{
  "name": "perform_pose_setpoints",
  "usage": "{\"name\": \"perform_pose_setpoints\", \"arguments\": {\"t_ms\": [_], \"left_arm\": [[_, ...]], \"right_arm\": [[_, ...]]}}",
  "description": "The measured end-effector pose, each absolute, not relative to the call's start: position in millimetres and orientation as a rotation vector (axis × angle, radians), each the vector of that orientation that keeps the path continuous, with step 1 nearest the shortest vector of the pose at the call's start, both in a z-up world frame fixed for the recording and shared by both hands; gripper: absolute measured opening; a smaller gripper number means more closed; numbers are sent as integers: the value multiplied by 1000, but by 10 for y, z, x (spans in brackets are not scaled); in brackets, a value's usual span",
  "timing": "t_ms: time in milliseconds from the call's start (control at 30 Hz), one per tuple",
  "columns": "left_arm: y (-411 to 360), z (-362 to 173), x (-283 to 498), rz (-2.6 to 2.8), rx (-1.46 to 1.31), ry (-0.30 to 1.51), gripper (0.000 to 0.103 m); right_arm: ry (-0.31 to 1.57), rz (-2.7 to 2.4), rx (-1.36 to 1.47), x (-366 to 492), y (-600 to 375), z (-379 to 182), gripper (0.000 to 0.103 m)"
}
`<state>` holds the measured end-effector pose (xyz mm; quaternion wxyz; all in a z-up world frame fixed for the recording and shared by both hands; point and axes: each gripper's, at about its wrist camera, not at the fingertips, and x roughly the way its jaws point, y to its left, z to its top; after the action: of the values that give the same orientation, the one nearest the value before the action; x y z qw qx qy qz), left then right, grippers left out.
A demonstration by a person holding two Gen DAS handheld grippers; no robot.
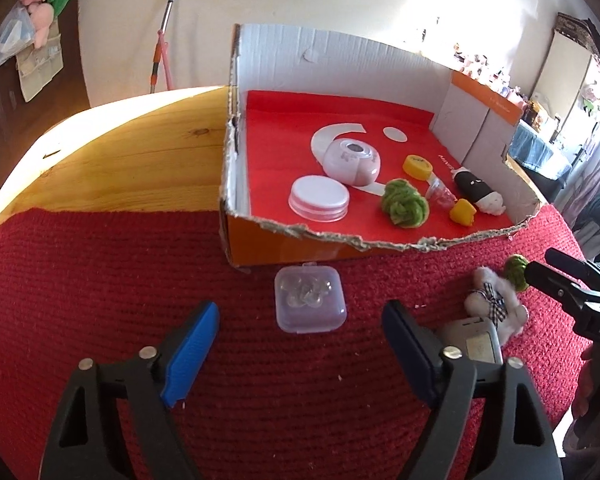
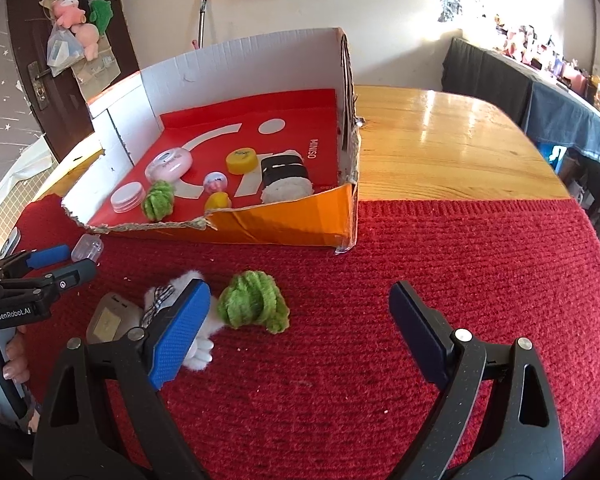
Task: Organize objects
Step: 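Grasp the clear square plastic case with the left gripper while the right grasps the green yarn ball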
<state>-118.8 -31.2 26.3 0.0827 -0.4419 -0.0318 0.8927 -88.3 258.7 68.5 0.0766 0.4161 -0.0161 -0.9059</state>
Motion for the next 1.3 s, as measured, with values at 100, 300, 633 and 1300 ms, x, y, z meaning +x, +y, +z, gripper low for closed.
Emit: {"name": "perform_pose_setpoints", "arguments": {"t_ms": [100,300,633,1300], "left_arm": [[-287,257,-1217,2665,-1310,-67,77],[-208,245,-1220,2662,-1284,0,68],[-181,260,-1192,2640,-1248,2,36],[-119,382,-1004,2649,-1193,32,36]], "right_arm": [[-47,-2711,1260,-918,2587,659,87],[-53,-2683,1284,-959,2576,600,80],[-24,-2621,1271,-924,2473,573,41],[-73,-2592,1226,-792,2447,712,32]]}}
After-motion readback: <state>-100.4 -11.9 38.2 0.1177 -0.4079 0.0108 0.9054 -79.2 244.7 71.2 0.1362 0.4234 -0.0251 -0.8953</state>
